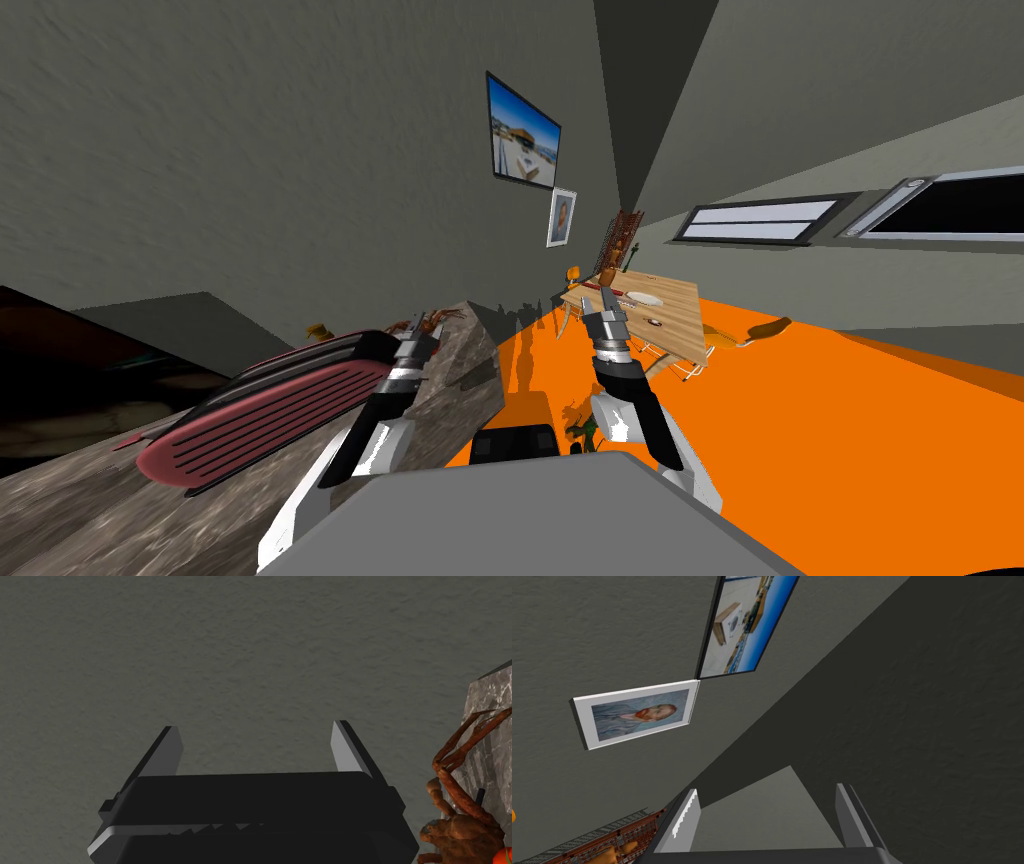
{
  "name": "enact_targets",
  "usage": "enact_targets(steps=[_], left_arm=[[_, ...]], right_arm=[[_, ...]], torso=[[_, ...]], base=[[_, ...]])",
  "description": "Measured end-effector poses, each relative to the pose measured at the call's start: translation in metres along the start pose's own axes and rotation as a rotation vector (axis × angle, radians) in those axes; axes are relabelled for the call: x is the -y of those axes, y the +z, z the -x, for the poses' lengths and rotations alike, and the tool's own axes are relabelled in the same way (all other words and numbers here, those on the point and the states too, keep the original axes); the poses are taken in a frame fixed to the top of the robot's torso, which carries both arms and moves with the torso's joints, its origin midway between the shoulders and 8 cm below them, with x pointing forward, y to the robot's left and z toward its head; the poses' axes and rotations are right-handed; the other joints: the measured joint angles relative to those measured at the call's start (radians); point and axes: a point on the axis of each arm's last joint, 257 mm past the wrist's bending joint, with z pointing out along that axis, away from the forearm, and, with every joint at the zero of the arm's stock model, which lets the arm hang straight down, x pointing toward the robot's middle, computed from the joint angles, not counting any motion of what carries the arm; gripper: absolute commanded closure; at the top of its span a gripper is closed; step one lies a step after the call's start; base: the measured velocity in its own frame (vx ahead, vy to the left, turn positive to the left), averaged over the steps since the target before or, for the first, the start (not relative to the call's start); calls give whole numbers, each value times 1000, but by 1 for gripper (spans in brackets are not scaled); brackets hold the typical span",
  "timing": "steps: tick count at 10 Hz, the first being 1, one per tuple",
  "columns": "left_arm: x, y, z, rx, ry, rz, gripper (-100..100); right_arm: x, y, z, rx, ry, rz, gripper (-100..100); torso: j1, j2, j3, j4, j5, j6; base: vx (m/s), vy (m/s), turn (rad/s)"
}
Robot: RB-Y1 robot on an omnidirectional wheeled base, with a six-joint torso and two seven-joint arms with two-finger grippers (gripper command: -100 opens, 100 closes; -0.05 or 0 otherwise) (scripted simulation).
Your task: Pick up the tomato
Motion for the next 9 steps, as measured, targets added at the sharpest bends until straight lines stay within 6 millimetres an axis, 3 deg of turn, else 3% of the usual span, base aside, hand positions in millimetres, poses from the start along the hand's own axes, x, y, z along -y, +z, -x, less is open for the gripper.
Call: enact_targets(steps=[5,9], left_arm=[[-56,-3,32,48,-84,180,-100],[-84,-11,51,83,-128,288,-100]], right_arm=[[0,0,0,0,0,0,0],[0,0,0,0,0,0,0]], torso=[[-1,-1,-1,0,0,0],[0,0,0,0,0,0]], base=[[28,-36,14],[18,-25,10]])
